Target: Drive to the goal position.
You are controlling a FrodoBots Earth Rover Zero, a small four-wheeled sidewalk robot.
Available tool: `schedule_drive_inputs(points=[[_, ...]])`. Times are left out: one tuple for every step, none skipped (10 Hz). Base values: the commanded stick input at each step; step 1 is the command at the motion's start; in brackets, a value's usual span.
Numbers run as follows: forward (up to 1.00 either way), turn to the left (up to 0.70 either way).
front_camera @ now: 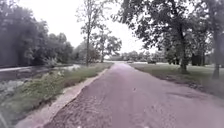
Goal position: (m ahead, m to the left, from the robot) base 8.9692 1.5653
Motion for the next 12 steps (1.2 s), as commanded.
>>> schedule_drive_inputs(points=[[0.70,0.00],[0.70,0.00],[0.70,0.00],[0.70,0.00],[0.70,0.00],[0.70,0.00],[0.70,0.00],[0.70,0.00],[0.70,0.00],[0.70,0.00],[0.70,0.00],[0.70,0.00]])
